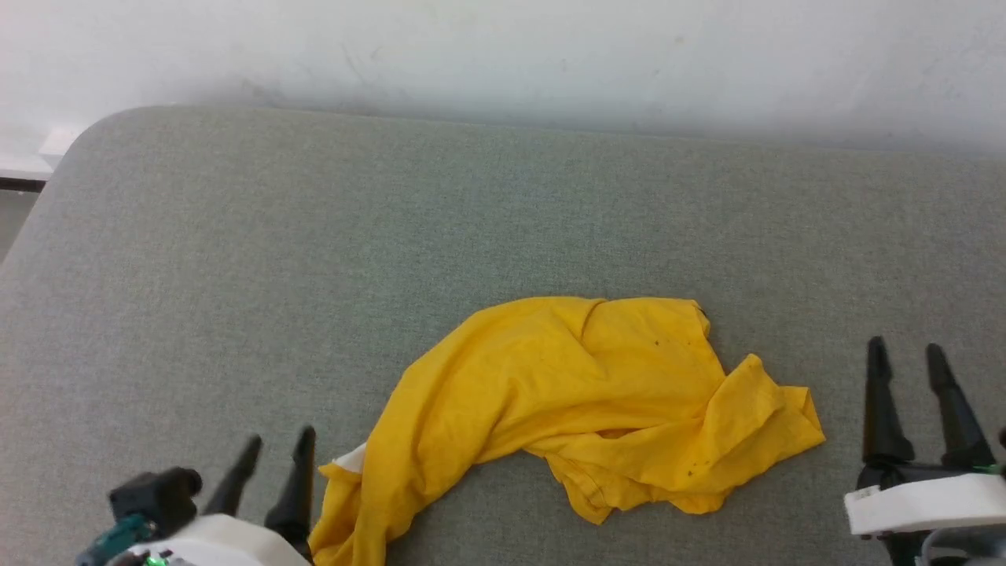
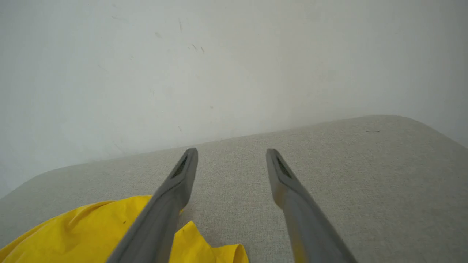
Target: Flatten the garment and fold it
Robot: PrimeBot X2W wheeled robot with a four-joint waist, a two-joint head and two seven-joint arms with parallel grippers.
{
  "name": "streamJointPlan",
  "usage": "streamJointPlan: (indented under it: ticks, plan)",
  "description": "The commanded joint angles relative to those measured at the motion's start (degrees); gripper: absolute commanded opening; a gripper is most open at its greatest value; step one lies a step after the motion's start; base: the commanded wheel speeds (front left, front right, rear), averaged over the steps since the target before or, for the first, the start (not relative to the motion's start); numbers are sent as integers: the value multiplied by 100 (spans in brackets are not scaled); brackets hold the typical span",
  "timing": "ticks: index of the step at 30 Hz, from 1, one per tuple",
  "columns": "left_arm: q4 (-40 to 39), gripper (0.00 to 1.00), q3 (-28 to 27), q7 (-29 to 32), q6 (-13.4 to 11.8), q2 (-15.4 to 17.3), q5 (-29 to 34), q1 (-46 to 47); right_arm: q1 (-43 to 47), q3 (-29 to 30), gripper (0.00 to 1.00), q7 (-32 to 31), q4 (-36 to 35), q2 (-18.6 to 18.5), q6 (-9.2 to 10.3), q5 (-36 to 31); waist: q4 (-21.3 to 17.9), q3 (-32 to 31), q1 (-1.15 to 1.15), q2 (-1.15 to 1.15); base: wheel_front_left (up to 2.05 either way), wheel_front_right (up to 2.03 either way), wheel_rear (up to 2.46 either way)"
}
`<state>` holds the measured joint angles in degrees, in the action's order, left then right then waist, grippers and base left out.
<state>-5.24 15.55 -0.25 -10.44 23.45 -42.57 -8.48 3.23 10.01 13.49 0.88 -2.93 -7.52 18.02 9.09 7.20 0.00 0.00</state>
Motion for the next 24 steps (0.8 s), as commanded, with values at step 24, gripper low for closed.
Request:
streamJointPlan:
  ticks: [24]
  plan:
    - [-459,100,-1186,-1474,703,-1391,2194,364,-227,-429,100,-3454,328,5,3,-1199,246,84,0,0,0,0,0]
